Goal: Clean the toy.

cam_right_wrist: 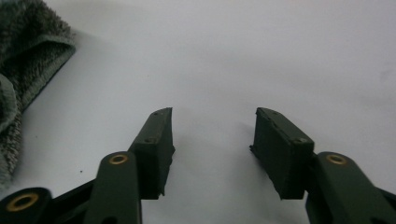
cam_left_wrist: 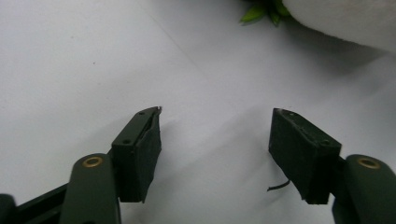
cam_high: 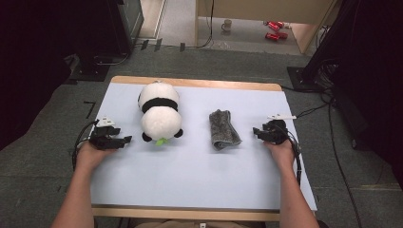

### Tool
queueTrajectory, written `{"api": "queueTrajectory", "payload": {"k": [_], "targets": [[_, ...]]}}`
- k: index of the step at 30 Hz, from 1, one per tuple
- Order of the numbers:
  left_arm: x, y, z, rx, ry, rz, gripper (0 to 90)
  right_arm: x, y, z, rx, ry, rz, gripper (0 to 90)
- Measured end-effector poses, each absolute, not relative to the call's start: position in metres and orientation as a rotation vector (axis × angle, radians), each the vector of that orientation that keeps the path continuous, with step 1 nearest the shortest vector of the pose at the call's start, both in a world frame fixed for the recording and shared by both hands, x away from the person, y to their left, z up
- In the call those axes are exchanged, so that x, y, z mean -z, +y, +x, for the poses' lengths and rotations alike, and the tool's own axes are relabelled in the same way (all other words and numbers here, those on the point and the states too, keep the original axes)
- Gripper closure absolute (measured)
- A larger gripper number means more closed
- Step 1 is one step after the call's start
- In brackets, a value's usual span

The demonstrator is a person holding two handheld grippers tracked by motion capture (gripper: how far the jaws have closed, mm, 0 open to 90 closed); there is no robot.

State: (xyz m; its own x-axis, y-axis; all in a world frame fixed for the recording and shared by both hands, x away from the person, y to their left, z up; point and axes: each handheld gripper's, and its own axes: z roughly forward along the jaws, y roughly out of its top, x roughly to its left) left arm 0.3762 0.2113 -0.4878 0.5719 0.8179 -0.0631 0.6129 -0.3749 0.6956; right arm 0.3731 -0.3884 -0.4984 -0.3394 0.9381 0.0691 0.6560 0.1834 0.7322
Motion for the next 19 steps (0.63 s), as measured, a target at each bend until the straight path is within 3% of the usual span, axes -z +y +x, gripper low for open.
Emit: {"api": "queueTrajectory", "payload": {"k": [5, 19], "targets": [[0.488, 0.2113, 0.3763, -0.374, 1.141, 2.111, 30.8, 0.5021, -0.3855, 0.3704, -0.982, 2.054, 1.474, 38.2], [0.4887, 0.2112, 0.3764, -0.357, 1.141, 2.102, 26.7, 0.5023, -0.3837, 0.3705, -0.971, 2.06, 1.46, 36.5]]}}
